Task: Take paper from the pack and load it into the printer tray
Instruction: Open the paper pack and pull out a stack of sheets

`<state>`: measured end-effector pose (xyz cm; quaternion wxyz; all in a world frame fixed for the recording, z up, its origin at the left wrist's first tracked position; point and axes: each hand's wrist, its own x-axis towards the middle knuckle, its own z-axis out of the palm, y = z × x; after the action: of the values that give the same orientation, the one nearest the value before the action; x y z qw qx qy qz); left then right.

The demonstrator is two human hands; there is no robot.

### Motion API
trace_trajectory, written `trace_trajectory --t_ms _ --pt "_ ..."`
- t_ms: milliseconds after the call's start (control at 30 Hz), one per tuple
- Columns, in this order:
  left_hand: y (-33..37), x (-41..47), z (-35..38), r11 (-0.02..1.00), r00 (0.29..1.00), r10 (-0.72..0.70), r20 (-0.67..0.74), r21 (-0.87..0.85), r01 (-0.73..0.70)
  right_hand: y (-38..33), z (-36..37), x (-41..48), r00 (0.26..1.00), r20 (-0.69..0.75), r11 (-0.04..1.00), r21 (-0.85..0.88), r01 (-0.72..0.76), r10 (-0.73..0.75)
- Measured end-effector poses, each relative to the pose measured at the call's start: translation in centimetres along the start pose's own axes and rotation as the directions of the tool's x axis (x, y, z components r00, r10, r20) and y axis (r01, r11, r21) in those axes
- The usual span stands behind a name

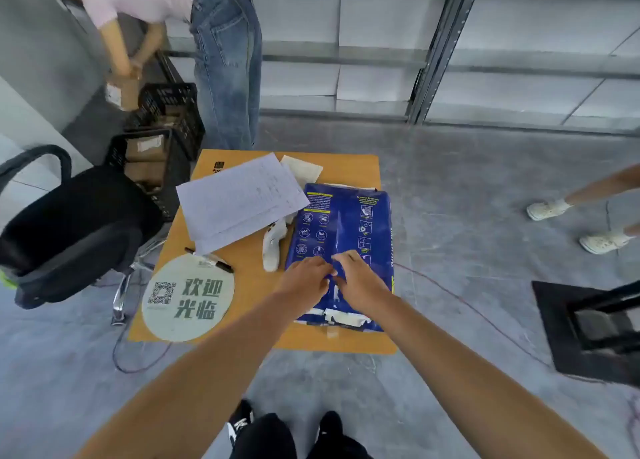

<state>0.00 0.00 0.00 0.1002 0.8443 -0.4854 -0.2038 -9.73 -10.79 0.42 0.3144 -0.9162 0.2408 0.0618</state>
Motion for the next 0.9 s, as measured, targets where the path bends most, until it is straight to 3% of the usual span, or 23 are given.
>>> trace_trajectory --t_ms 133,267,433,533,700,767,900 --pt "-1.7 -1.6 2.9 0.999 0.998 -0.026 0.050 -0.045 0.028 1.4 4.2 -1.9 0.996 0.081 0.997 -0.072 -0.016 0.021" --pt "-2.2 -2.8 4.3 0.995 0.998 0.014 -0.063 -0.101 -0.021 2.4 6.3 -3.2 0.997 0.072 0.992 -0.127 0.007 0.002" --pt "-3.1 -4.1 5.9 0.991 0.990 0.111 -0.089 0.091 -0.103 3.0 8.5 -5.8 0.987 0.157 0.971 -0.226 0.079 -0.043" --pt "-3.6 -4.7 6.0 0.975 0.983 0.091 -0.161 0.217 -0.054 2.9 8.9 -6.9 0.992 0.111 0.976 -0.201 0.084 -0.062" --pt "-4.0 -4.7 5.6 0.955 0.988 0.039 -0.149 0.296 0.007 2.8 9.8 -9.0 0.996 0.038 0.971 -0.221 0.093 -0.086" --pt "-3.5 -4.7 5.1 0.976 0.988 -0.001 -0.153 0.217 0.035 3.1 9.8 -9.8 0.996 0.018 0.976 -0.203 0.084 -0.082" --pt "-2.9 -4.2 3.9 0.981 0.974 -0.169 -0.150 -0.117 0.152 2.7 8.3 -10.1 0.994 -0.088 0.989 -0.142 0.045 -0.058"
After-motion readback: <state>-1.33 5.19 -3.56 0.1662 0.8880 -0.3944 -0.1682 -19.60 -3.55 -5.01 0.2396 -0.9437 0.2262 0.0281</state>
